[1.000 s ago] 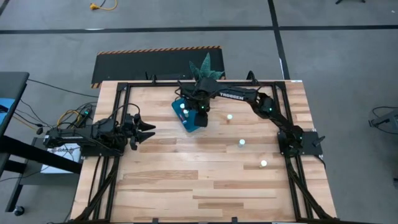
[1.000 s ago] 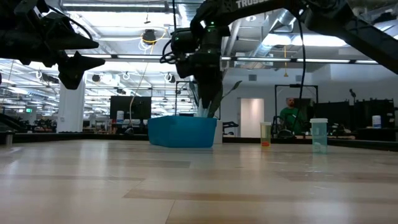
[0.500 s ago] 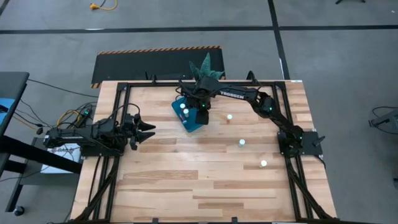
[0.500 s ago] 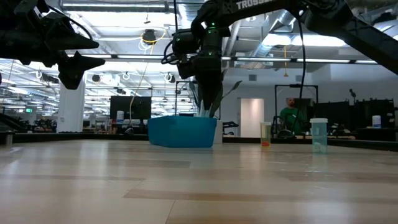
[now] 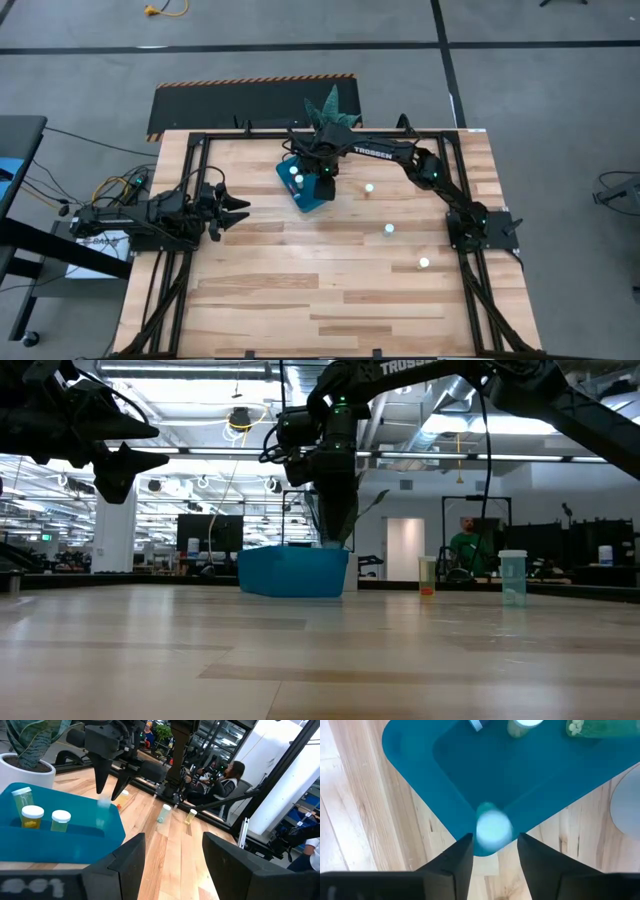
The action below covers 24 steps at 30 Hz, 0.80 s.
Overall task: Pick and place pill bottles into a basket
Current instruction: Put the bottom blue pill bottle into the blue bin, then move the blue bin to the center of the table
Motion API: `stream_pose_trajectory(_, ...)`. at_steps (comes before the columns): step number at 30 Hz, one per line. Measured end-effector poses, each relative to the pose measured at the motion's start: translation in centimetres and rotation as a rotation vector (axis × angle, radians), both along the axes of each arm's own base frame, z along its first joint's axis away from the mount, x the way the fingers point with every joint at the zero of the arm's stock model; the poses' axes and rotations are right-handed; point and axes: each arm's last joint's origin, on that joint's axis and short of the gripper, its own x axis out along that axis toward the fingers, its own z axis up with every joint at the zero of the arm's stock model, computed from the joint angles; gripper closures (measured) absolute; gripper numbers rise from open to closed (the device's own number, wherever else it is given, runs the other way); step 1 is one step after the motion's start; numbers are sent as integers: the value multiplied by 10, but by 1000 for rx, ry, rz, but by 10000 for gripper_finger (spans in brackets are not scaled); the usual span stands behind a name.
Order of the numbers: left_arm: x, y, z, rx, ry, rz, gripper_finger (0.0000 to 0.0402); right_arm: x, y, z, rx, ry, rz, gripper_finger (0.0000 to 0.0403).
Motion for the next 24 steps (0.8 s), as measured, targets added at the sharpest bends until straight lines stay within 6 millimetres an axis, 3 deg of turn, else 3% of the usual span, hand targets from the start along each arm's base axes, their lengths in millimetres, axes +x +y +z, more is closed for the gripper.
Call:
stream_pose_trajectory(14,0,0,0,0,0,0,216,1,-2,3,1,-15,-53,258)
stream_pose_trajectory(24,0,0,0,0,0,0,216,-6,-30,13,15,-46,-326,239)
